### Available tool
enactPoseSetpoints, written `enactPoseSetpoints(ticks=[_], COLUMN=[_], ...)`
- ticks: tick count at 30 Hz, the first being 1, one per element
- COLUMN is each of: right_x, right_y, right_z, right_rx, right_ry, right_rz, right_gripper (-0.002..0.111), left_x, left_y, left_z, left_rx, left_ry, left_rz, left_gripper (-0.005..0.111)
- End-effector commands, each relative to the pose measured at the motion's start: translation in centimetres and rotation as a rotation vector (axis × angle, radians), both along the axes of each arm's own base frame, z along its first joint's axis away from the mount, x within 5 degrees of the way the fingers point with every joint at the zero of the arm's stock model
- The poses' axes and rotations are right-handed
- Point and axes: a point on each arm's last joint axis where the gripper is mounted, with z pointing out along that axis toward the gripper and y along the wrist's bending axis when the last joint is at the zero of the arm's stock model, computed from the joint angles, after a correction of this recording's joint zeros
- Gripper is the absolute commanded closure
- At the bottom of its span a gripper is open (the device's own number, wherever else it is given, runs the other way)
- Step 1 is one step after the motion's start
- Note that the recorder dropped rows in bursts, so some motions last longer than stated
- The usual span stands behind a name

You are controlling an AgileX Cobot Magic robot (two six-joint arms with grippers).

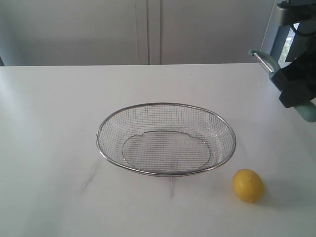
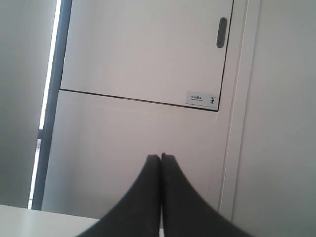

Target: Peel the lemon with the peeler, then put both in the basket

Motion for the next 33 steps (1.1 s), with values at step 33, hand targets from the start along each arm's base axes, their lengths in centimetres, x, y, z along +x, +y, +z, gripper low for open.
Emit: enactPoseSetpoints(ticks=[33], right_x=[-0.15], right_y=[-0.01], right_z=[0.11], right_rx=[0.005], right_ry=[-0.005], right_rz=[-0.006], right_gripper=[0.108], left_x=[-0.39], left_y=[-0.47], left_z=[0.63], left_rx=[-0.264], left_ry=[-0.094], left_rz=[-0.192], left_gripper=[0.107])
